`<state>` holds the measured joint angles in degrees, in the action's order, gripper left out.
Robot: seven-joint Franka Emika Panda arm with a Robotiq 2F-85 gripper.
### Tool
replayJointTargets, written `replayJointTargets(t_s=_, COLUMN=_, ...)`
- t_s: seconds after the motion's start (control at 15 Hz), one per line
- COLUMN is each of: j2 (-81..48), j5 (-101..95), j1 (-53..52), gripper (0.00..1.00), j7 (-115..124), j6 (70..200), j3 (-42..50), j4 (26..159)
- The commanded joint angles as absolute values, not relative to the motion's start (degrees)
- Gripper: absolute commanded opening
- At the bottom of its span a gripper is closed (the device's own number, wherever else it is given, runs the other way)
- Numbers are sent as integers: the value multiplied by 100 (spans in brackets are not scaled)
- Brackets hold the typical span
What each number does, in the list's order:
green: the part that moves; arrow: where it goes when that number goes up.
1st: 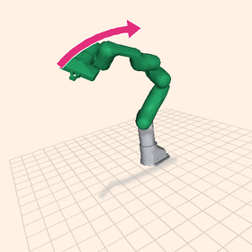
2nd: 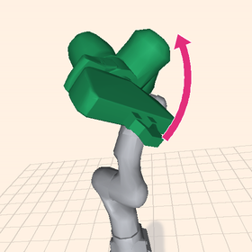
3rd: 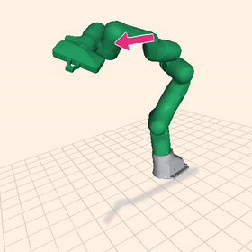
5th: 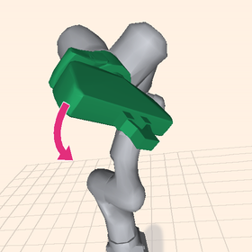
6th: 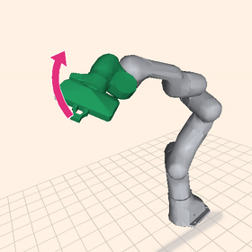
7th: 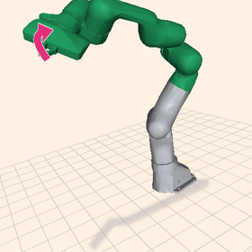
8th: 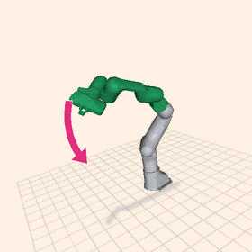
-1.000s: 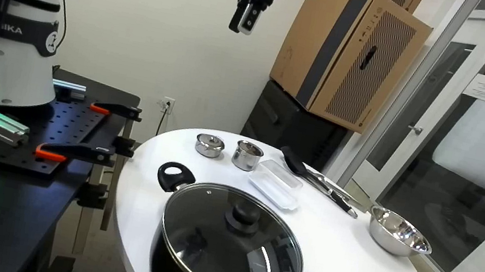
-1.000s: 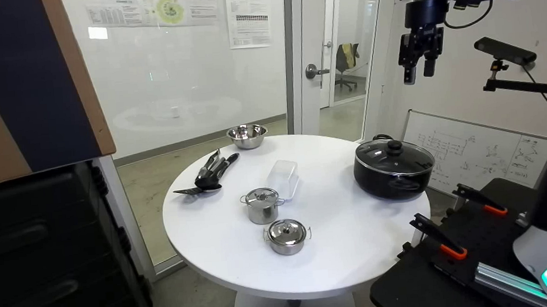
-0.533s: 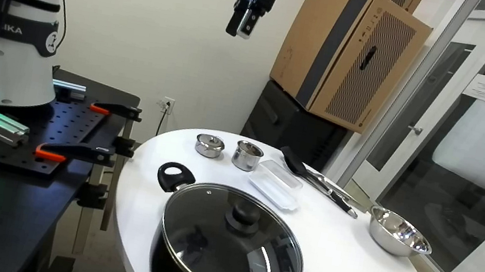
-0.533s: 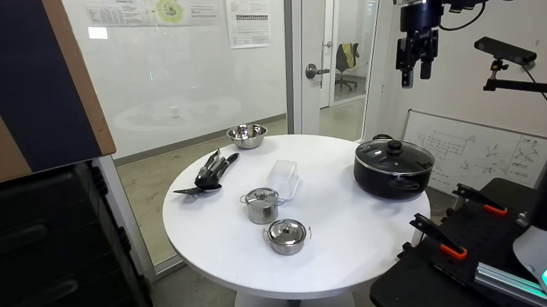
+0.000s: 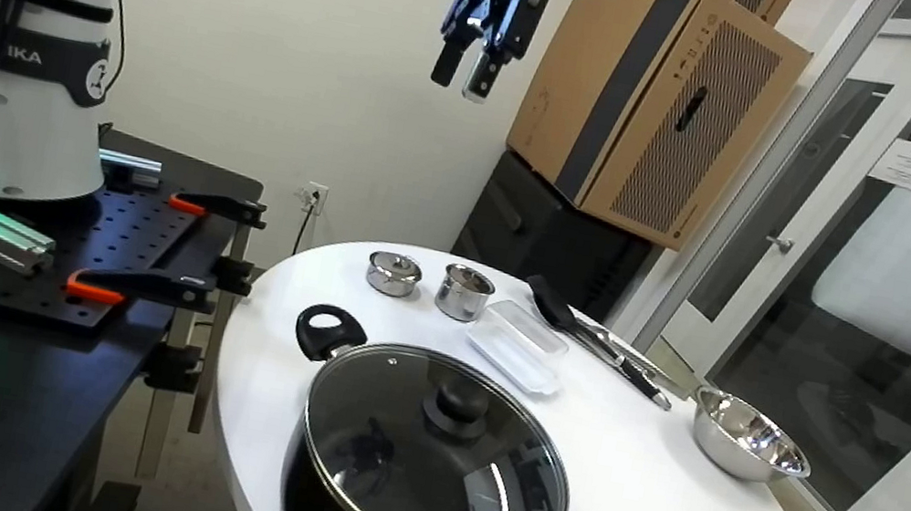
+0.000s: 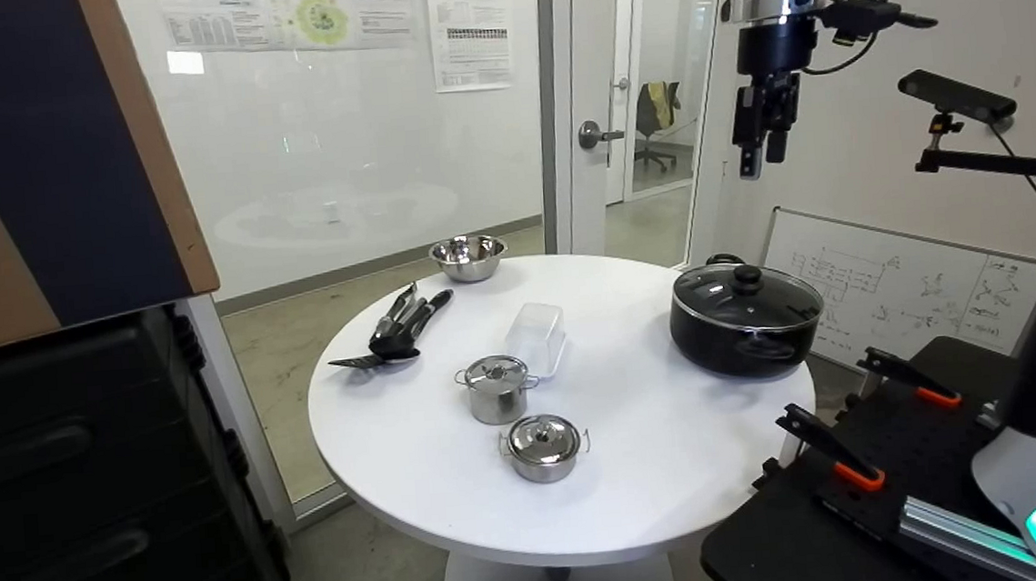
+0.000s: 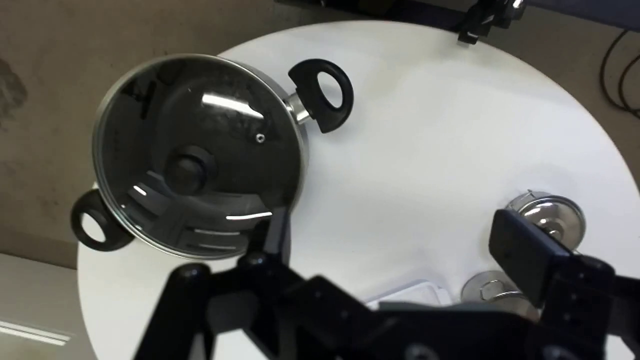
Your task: Take the silver lid from the silver pot farthest away from you and put it on the table
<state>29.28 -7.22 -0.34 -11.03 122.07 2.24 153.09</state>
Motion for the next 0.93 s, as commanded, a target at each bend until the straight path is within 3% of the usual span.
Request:
replayJointTargets(t_s=0.0, j2=2071, j5=-418, j1=-586, gripper=100, j7=-1754, j6=12637, j3=168, j4=15007)
replayJointTargets(t_s=0.6, j2=-507, j5=-490, j1=-1065, gripper=100, j7=-2754, j6=12307, j3=-488, j4=13114)
replayJointTargets(t_s=0.8, j2=-890, j5=-469, j1=-949, gripper=100, j7=-2830, j6=12082, j3=-581, j4=12658)
replayJointTargets(t_s=0.87, j2=-570, j5=-449, j1=-942, gripper=100, j7=-2667, j6=12396, j3=-628, j4=13123)
